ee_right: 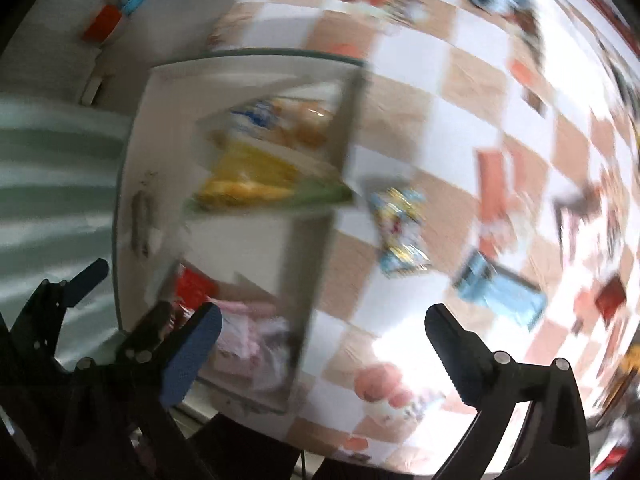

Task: Organize snacks
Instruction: 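Drop the clear wrapper from the left tool into the tray while the right tool drops the candy, then reach the left tool to the light-blue bar while the right tool moves toward the red packet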

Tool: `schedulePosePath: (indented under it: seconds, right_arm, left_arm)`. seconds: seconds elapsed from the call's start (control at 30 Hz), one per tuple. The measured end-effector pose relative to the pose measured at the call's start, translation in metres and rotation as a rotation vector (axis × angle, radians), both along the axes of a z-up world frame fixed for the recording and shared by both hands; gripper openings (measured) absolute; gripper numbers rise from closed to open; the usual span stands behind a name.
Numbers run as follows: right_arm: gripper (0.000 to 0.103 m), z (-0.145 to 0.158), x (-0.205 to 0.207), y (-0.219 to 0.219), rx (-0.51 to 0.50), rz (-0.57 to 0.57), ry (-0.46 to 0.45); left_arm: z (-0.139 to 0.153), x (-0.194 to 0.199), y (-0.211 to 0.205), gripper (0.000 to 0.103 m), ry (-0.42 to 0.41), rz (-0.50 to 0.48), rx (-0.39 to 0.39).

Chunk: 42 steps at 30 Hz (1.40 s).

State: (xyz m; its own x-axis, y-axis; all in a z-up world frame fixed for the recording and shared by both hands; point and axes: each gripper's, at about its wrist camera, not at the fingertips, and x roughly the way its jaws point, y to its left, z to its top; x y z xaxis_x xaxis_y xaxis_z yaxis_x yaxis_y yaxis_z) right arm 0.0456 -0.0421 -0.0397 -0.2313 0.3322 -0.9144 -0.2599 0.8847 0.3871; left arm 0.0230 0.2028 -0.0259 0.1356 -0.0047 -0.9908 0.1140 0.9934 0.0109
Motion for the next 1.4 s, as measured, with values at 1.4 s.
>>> schedulePosePath:
  seconds: [1.4]
  right_arm:
    - [0.102, -0.089, -0.061, -0.232, -0.147, -0.475, 0.345]
  left_arm:
    - [0.000, -0.004, -0.188, 0.083, 0.014, -0.398, 0.028]
